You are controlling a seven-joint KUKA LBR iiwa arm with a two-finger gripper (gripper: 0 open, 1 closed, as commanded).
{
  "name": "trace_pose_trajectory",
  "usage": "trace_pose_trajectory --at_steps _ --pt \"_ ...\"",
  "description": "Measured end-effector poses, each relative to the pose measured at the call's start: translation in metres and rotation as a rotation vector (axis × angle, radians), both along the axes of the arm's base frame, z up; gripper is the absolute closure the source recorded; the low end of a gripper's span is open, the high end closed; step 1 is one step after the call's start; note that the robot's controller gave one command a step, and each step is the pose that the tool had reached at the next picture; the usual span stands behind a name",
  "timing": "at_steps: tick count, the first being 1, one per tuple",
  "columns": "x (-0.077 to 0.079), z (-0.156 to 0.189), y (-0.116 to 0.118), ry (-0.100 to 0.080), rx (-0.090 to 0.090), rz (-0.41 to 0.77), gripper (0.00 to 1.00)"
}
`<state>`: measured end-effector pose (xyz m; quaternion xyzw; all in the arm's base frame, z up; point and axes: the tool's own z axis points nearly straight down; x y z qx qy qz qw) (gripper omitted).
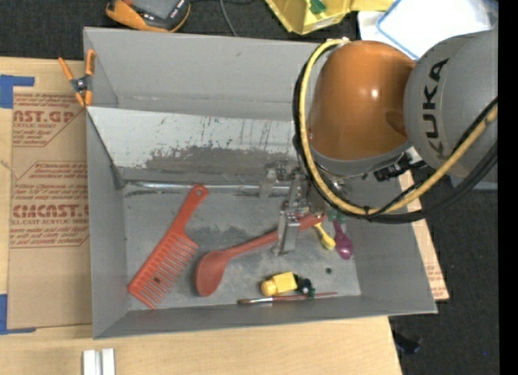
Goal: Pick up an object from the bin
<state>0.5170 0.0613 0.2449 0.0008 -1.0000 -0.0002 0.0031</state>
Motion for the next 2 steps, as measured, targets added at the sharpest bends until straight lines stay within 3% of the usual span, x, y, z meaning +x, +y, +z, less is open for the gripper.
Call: trace_pose_trajectory --at_steps 1,2 --pt "0.001 0.005 0.0 -0.009 0.001 -0.001 0.0" --pt "0.004 -0.145 0.082 -0.011 0.002 0.123 0.0"
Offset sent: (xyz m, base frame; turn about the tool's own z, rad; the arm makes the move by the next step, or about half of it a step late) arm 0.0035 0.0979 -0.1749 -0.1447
